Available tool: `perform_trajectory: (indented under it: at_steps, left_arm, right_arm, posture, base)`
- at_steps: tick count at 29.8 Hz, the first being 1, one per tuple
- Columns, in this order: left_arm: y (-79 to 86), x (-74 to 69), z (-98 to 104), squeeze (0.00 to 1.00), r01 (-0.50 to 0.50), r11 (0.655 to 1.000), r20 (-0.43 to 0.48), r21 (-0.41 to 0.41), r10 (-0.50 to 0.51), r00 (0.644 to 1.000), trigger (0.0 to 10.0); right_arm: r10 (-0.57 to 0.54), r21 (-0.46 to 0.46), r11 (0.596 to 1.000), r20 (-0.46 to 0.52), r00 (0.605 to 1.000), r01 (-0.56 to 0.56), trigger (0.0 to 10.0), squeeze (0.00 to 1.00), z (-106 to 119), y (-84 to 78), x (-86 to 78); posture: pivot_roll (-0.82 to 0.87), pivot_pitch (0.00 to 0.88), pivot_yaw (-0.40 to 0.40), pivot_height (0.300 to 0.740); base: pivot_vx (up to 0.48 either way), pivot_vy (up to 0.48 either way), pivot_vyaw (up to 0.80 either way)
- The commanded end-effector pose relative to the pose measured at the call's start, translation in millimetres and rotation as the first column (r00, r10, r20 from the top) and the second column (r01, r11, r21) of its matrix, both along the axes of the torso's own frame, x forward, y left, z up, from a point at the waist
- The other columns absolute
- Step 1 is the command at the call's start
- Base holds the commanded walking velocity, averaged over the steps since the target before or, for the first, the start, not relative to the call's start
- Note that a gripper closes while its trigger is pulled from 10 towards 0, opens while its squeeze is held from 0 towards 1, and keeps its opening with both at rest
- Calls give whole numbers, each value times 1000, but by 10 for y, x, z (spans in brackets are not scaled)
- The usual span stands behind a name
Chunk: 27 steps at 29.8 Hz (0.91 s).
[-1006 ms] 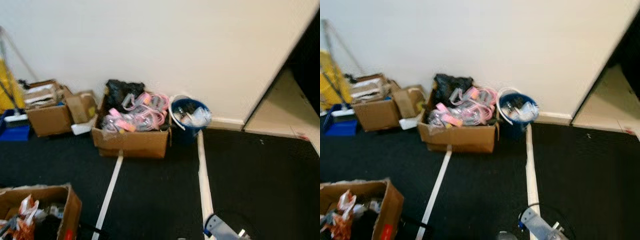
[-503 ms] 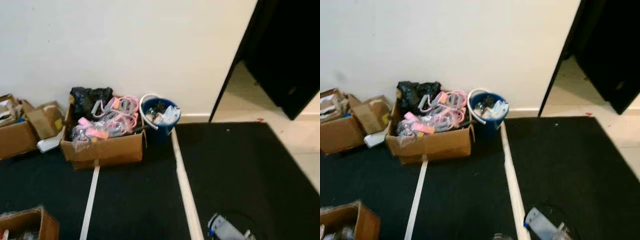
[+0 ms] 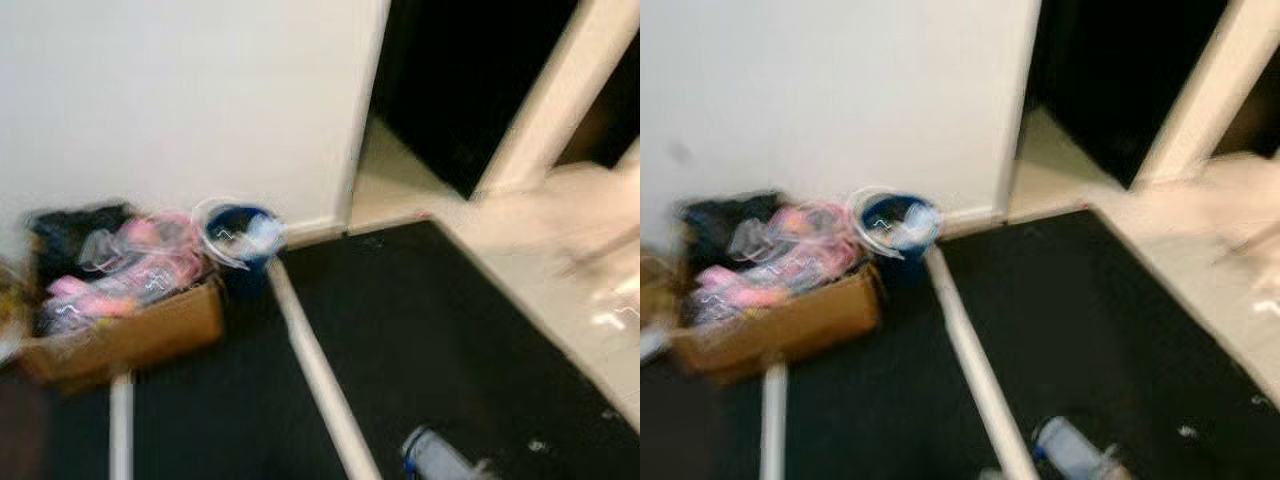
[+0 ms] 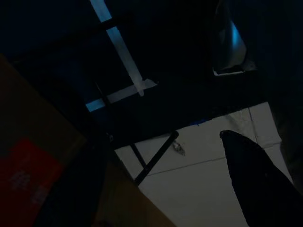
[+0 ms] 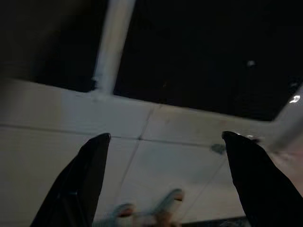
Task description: Picking trash to rubbish bin
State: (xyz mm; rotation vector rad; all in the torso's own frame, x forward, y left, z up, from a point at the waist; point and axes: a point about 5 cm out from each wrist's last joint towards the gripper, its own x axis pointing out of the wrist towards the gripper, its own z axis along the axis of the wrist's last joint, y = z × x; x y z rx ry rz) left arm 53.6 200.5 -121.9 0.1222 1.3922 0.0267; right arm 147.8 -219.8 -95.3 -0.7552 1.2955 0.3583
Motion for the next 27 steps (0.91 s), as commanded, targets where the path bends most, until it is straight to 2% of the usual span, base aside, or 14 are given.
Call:
perform_trajectory:
  at_steps: [1,11,21,27]
  left_arm:
    - [-143,404,59,0,6,999,153,-38,-1,988,10000]
    - [-116,412,64,0,7,1000,154,-20,-4,988,10000]
    - [-117,403,63,0,20,999,156,-27,-15,988,10000]
    - [-130,423,67,0,28,999,166,-40,-21,986,10000]
  right_arm:
    - [-13,-15,1000,7,1000,13,10000,0,20,-77,10]
    - [-25,-7,1000,13,1000,25,10000,0,16,-60,10]
    - [-35,6,999,21,999,35,10000,0,10,-30,12]
    - [-39,7,999,23,999,39,10000,0,11,-32,13]
  posture:
    - [16,20,-16,740]
    - [21,23,-14,740]
    - [24,23,-8,740]
    - [17,25,-4,740]
  base:
    - [0,0,-800]
    - [0,0,-753]
    - [0,0,0]
    - [307,0,0]
